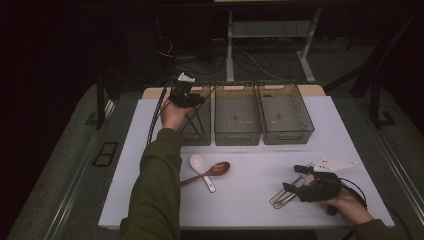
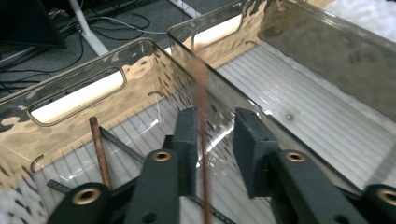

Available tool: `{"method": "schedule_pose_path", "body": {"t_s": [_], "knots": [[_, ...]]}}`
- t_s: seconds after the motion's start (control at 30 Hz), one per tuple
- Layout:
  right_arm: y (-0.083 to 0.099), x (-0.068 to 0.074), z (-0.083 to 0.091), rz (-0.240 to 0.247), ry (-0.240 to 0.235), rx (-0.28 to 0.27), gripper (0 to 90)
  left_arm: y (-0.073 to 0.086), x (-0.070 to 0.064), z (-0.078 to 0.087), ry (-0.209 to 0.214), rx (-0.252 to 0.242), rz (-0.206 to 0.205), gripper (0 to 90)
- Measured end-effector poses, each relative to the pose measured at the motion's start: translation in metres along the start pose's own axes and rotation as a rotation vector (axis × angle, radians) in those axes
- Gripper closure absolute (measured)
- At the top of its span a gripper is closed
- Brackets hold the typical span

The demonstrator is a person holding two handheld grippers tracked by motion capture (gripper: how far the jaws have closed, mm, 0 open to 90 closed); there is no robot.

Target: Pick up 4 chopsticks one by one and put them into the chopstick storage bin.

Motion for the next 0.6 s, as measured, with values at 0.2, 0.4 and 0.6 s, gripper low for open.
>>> {"method": "schedule_pose_path", "body": {"t_s": [0.2, 0.4, 0.6], "knots": [[0.0, 0.0, -0.001, -0.002, -0.001, 0.001, 17.3, -0.003, -0.003, 0.005, 0.013, -0.015, -0.012, 56.1], [0.0, 0.0, -0.001, -0.001, 0.001, 0.002, 17.4, -0.008, -0.01, 0.013, 0.051, -0.026, -0.023, 46.3], [0.0, 0.0, -0.001, 0.0, 0.001, 0.005, 17.3, -0.011, -0.016, 0.022, 0.069, -0.032, -0.044, 40.6]]}}
Point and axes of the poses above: each handheld gripper's, and its own axes: z roughly backward along the jaws, y roughly out of its underside, x roughly to its left, the point moved 1 cm from there along -z, roughly forward along the jaws, and after that the axes turned 9 degrees about -z, right-handed, at the moved point
